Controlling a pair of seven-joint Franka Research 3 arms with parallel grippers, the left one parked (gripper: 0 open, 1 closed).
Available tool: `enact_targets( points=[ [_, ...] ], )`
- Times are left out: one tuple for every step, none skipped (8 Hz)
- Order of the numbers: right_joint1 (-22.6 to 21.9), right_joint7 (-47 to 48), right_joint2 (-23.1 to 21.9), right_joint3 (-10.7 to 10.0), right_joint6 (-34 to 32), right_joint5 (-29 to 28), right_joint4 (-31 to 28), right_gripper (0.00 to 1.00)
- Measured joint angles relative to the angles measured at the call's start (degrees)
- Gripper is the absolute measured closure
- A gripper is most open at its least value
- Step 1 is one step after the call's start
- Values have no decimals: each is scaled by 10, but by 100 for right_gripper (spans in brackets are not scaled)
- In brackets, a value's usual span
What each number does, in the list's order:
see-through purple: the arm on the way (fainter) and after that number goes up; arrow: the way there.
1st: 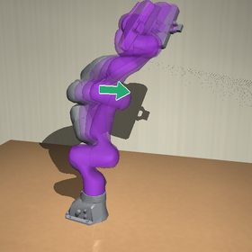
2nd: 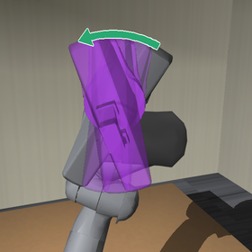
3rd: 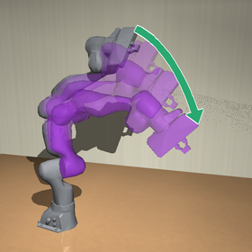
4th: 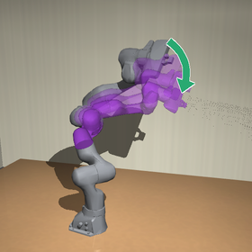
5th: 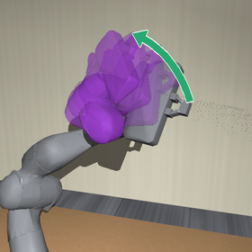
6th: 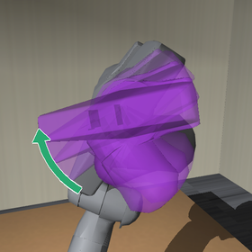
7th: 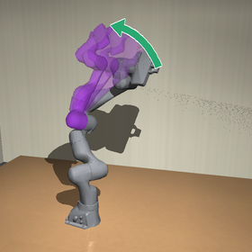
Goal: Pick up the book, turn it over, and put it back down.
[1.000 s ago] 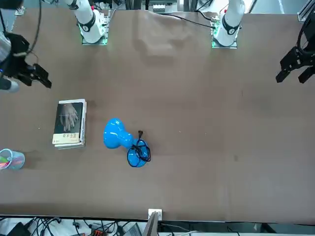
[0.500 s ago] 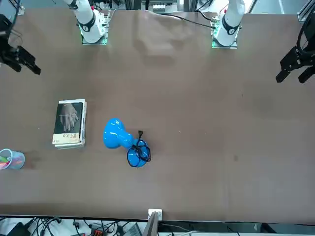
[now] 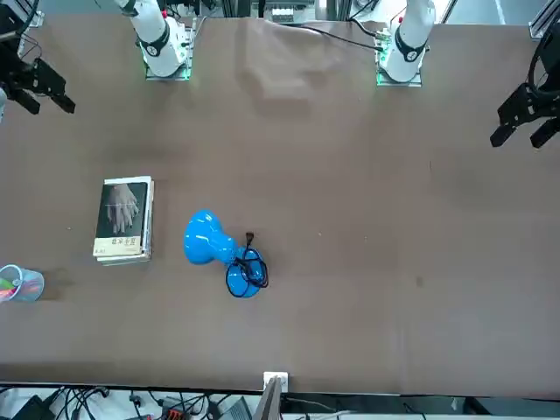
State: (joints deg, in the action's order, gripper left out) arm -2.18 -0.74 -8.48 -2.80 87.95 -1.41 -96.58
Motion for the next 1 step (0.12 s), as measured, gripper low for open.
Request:
enact_targets(
  points=[
    [-1,0,2,6,5,0,1,0]
  ],
)
